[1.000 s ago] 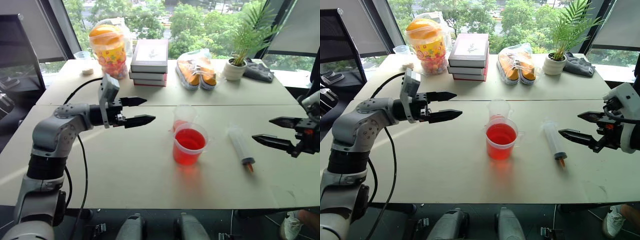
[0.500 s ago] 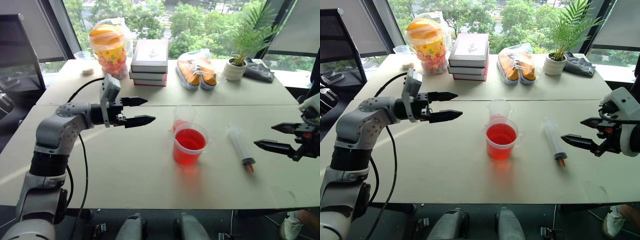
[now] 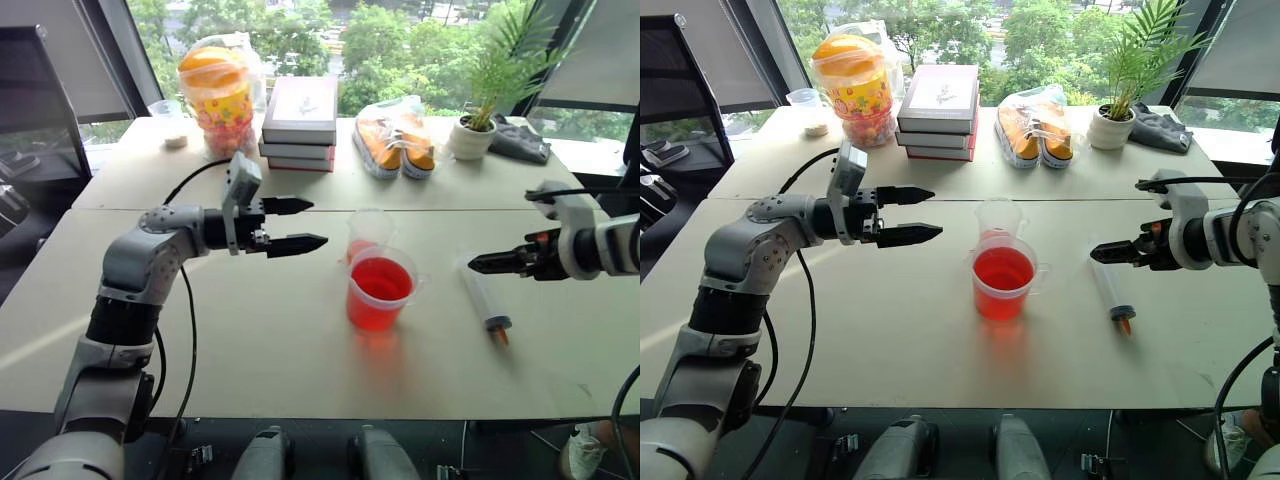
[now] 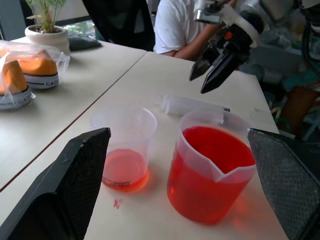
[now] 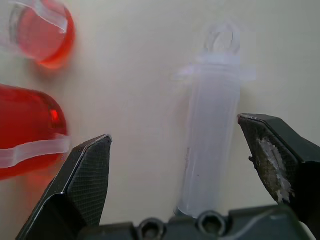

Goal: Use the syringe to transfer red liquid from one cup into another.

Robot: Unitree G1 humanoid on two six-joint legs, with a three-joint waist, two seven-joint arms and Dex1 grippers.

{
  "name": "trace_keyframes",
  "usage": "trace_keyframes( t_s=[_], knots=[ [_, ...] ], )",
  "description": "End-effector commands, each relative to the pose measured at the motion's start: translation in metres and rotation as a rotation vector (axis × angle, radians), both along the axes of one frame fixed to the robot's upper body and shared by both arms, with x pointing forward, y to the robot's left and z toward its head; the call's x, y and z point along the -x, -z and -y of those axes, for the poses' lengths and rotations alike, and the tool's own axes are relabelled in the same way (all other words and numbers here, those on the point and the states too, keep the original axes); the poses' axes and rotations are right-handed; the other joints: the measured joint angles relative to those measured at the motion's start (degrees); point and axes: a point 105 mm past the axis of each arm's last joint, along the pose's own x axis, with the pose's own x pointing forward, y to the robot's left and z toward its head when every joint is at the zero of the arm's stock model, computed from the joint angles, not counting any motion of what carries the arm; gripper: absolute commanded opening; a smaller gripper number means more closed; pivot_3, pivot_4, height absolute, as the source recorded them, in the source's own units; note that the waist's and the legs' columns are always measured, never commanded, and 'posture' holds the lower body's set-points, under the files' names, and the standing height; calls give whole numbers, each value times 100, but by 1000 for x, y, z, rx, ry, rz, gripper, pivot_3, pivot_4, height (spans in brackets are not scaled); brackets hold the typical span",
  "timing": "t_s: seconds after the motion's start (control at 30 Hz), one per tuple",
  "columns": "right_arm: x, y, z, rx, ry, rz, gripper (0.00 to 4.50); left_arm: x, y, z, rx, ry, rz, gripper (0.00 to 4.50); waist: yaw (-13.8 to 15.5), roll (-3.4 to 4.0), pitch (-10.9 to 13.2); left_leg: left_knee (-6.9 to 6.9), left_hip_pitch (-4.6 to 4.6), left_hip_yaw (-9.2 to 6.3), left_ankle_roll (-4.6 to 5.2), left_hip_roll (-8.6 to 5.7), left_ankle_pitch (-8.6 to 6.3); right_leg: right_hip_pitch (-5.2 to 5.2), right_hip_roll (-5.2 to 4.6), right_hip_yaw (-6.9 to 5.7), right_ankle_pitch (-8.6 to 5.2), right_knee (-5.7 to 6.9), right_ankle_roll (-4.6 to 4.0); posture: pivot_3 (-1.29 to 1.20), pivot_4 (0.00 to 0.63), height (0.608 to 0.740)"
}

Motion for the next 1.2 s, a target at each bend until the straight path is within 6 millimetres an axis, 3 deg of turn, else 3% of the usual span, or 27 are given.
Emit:
trace_keyframes(
  t_s=[0.03,0.47,0.67,0.77,0.87,1.03,1.1,1.17,1.2],
  knots=[
    [-11,0,6,44,37,-4,4434,3,-11,0,11,-11,55,4500,3,0,0,0,-3,2,0,0,0,-3,0,1,0,-1,0,0,150,740],
    [-35,41,-2,102,13,-94,4434,8,-10,-4,26,-60,53,4500,-16,0,0,5,8,3,0,-1,0,7,1,1,0,6,0,0,150,740],
    [-35,53,-10,154,-58,-114,1604,9,-10,-5,35,-79,50,4500,-41,-10,-6,8,27,1,0,-1,0,28,3,0,1,7,0,0,150,740],
    [-36,46,-11,162,-64,-95,1431,8,-10,-5,35,-81,48,4500,-42,-13,-8,8,32,0,0,-1,0,33,3,-1,1,7,0,0,150,740],
    [-40,22,-3,182,-27,-3,1431,6,-11,-5,35,-80,48,4500,-39,-12,-7,7,30,-1,-1,-1,0,29,3,-1,1,7,0,0,150,740],
    [-45,-55,3,162,0,336,1431,1,-16,-6,35,-72,53,4500,6,-4,-2,4,9,0,-1,-2,1,5,1,-1,1,8,0,0,150,740],
    [-40,-104,-11,113,-56,600,1431,-2,-19,-4,31,-58,60,4500,8,-4,-2,1,8,-1,-1,-2,0,6,1,-2,1,4,0,0,150,740],
    [-26,-157,-26,18,-67,883,1431,-5,-22,1,23,-35,71,4500,2,-4,-2,-1,7,-1,-1,-2,0,6,2,-2,1,1,0,0,150,740],
    [-17,-175,-35,-26,-86,995,1431,-7,-24,2,22,-25,75,4500,-9,-4,-2,-2,7,-1,-1,-2,0,6,2,-2,1,2,0,0,150,740]
  ],
)
